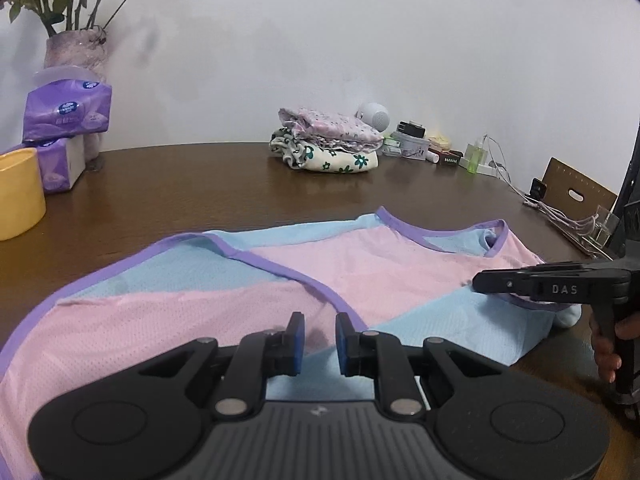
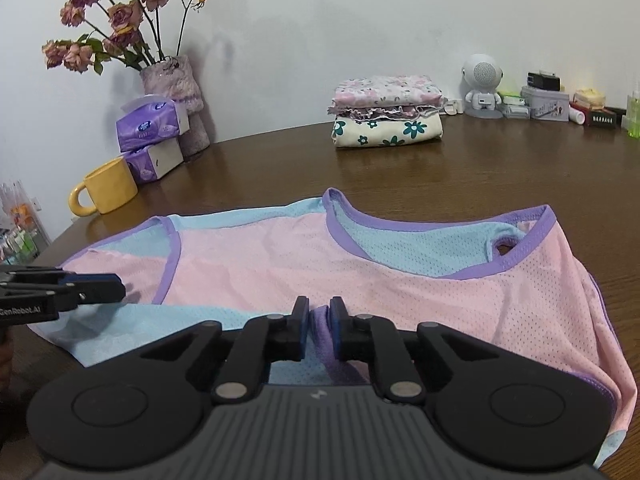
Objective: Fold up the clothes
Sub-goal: 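Pinch the purple trim with the right tool, then open the right tool and release the purple trim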
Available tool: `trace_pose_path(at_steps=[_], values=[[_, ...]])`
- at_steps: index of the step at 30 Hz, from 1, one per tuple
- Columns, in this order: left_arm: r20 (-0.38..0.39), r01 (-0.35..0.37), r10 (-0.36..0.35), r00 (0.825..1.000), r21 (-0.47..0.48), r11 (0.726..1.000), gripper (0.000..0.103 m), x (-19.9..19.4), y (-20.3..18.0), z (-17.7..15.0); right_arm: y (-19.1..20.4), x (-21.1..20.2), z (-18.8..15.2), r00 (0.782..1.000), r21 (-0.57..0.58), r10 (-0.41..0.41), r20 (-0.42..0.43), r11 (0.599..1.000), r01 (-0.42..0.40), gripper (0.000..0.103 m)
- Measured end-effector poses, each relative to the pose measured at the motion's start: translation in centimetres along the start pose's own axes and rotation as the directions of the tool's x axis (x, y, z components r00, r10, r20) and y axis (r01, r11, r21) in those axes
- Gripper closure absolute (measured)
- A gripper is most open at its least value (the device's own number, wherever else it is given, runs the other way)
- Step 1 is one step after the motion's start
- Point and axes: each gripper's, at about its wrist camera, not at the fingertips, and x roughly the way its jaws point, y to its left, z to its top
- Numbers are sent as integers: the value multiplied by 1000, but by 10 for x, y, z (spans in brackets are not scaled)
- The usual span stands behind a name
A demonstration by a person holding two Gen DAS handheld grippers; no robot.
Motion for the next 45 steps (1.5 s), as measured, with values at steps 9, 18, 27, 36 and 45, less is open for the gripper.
trace_pose_path(at_steps=[9, 18, 27, 36, 45], values=[[-40, -4, 2, 999, -35, 999, 92, 5, 8, -3, 3, 0, -1, 999, -22, -52, -7, 998, 52, 93], [-39, -6, 4, 999, -39, 999, 92, 4, 8, -3, 4, -17, 1, 998, -3, -20, 67, 1000, 21, 90], [-39, -1, -1, 999, -50, 999, 92, 4, 9, -3, 31, 7, 5, 995, -75, 99, -18, 992, -100, 90], [-38, -3, 1, 999, -53, 999, 92, 3, 9, -4, 21, 8, 0, 1000, -72, 2, -27, 997, -4, 90], [-38, -4, 2, 999, -54, 999, 92, 3, 9, -4, 24, -2, 0, 1000, -85, 20, 20, 996, -19, 89]])
